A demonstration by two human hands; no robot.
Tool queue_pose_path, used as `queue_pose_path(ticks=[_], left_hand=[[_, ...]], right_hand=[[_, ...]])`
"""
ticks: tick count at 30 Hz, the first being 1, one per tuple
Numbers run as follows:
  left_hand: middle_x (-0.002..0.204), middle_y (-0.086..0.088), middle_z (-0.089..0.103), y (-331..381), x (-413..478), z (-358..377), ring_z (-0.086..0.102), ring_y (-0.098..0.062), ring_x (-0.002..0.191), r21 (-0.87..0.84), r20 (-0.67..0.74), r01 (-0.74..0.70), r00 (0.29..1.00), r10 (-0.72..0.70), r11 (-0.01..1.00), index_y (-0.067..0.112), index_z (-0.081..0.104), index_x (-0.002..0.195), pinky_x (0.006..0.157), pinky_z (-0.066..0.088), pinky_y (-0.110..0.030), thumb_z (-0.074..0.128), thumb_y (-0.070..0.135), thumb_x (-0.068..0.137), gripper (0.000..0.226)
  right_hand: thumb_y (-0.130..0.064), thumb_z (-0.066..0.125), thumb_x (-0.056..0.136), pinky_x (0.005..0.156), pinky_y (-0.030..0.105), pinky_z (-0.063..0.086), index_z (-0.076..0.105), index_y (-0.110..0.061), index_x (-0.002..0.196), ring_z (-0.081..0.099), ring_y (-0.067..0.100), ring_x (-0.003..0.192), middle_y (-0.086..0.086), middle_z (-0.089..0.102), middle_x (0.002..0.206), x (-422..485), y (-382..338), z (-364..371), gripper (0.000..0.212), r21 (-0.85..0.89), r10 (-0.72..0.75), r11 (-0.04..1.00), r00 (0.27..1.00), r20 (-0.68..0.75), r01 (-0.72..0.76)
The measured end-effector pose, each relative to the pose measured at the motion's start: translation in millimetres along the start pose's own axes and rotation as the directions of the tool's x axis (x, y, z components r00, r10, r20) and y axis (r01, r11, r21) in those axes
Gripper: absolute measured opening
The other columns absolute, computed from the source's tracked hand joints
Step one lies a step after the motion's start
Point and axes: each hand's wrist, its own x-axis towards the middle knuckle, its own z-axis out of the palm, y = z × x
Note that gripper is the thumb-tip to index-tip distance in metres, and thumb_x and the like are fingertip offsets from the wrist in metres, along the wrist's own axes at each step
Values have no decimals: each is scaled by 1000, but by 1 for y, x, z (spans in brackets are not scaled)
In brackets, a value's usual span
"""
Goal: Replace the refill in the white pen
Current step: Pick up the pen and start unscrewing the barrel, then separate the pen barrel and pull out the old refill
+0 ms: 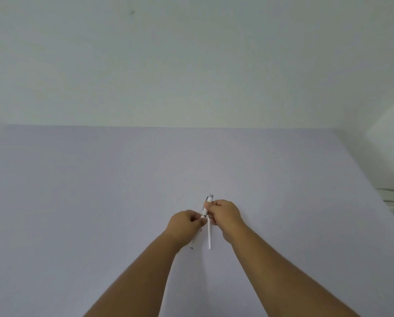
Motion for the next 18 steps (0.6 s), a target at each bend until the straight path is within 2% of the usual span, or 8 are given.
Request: queue_pose_path(ticks=[4, 5, 6, 8, 11, 12, 15, 18], left_hand=[[79, -2, 64, -5, -4, -4, 54, -18, 74, 42, 122, 73, 989, -78, 996, 18, 60, 72, 75, 46, -29, 60, 26, 91, 20], [82, -4, 64, -10, -6, -3, 55, -18, 74, 31, 128, 87, 988, -90, 996, 19, 61, 73, 77, 47, -30, 60, 26, 91, 19], [84, -4, 64, -15, -7, -3, 56, -18, 75, 0, 117, 97, 989, -96, 995, 19, 63, 76, 79, 49, -30, 60, 27, 91, 17], [86, -2, 63, -22, -9, -3, 58, -18, 80, -104, 75, 106, 992, -98, 989, 19, 65, 86, 85, 51, -32, 59, 29, 92, 13], [85, 2, 62, -25, -10, -1, 57, -15, 79, -175, 49, 94, 995, -87, 980, 20, 65, 91, 85, 50, -32, 57, 31, 94, 14], [85, 3, 62, -25, -9, 0, 57, -15, 78, -177, 42, 85, 996, -79, 981, 20, 65, 89, 85, 50, -32, 56, 31, 94, 15], [86, 3, 68, -22, -10, 3, 60, -15, 78, -197, 20, 60, 998, -57, 979, 20, 64, 90, 91, 52, -35, 52, 29, 96, 15], [84, 3, 65, -21, -13, 7, 59, -13, 73, -212, -4, 46, 999, -48, 976, 18, 62, 101, 81, 53, -32, 49, 30, 97, 18]], right_hand=[[-26, 49, 95, 70, 30, 52, 61, -11, 64, 53, 14, 55, 2, 57, 62, 5, 1, -8, 36, 143, 100, 986, 990, -103, -85], [-26, 49, 95, 71, 31, 53, 60, -11, 64, 54, 15, 56, 3, 58, 63, 7, 1, -15, 36, 109, 88, 991, 988, -128, -74], [-27, 49, 94, 73, 34, 54, 60, -10, 65, 56, 17, 58, 4, 59, 65, 9, 2, -23, 35, 4, 51, 999, 989, -136, -51], [-27, 52, 92, 80, 41, 54, 62, -9, 71, 59, 22, 67, 8, 63, 72, 10, 4, -34, 29, -285, -24, 958, 995, -99, -5], [-22, 58, 88, 72, 33, 49, 68, -7, 90, 60, 23, 77, 11, 67, 86, 6, 16, -34, 18, -545, -47, 838, 998, -36, 20], [-21, 59, 87, 72, 31, 47, 67, -7, 92, 61, 24, 80, 11, 67, 89, 4, 20, -32, 17, -568, -54, 823, 998, -31, 27], [-17, 59, 87, 71, 29, 45, 61, -14, 84, 57, 22, 78, 7, 63, 85, 0, 29, -24, 5, -554, -77, 832, 996, -42, 41], [-17, 61, 85, 74, 32, 50, 65, -13, 87, 61, 25, 80, 7, 65, 87, 1, 33, -19, 6, -552, -84, 834, 993, -83, 24]])
